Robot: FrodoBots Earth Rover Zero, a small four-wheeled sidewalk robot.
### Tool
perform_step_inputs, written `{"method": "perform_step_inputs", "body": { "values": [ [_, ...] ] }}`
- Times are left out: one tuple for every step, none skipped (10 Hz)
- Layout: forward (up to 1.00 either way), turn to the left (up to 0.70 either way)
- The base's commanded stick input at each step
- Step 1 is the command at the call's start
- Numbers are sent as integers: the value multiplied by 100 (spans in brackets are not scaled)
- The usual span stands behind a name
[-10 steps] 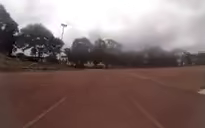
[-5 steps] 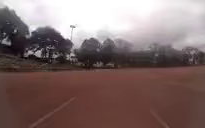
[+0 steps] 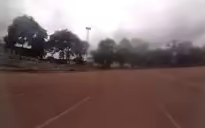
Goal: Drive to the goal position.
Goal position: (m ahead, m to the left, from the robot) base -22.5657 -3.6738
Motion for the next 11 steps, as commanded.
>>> {"method": "perform_step_inputs", "body": {
  "values": [
    [0,45],
    [0,45],
    [0,45],
    [0,45],
    [0,45],
    [0,45],
    [0,45],
    [0,45],
    [0,45],
    [0,45],
    [0,45]
  ]
}}
